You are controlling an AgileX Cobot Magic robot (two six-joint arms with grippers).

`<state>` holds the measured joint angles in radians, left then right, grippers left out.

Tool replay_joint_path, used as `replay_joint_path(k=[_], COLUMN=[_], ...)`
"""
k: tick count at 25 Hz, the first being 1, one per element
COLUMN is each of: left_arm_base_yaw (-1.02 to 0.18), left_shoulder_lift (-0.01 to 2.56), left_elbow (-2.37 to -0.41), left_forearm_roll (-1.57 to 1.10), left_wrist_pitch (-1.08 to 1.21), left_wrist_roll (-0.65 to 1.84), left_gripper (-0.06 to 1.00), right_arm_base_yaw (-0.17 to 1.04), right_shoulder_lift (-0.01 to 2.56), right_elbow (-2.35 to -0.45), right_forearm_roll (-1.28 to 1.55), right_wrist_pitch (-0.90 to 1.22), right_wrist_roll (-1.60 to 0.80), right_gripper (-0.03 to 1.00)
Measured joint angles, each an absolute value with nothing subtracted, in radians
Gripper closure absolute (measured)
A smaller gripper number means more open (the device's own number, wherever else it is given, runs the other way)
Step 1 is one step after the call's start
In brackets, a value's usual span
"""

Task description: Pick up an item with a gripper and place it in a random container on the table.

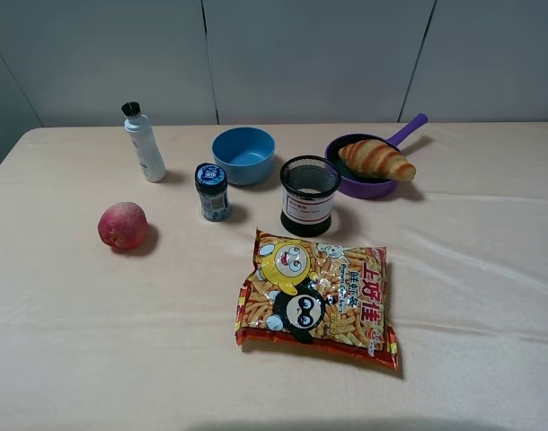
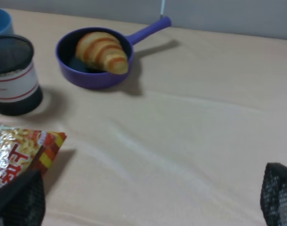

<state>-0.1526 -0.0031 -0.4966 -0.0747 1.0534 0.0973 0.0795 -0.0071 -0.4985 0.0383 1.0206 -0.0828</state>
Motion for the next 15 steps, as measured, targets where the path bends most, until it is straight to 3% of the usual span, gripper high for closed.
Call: replay_joint_path(k=[15], left_arm_base_yaw=[-0.153], left_shoulder_lift=[-0.003], left_elbow=[-0.497], left_forearm_roll=[-0.075], left_wrist_pitch=[1.053], left_wrist_roll=[0.097], left_gripper=[-0.04], right_arm_base_yaw=[0.055], right_shoulder_lift=[-0.007], right_elbow=[-0.498], right_forearm_roll=[0.038], right_wrist_pitch=[1.021], right_wrist_roll=[-0.083], right_gripper=[0.27])
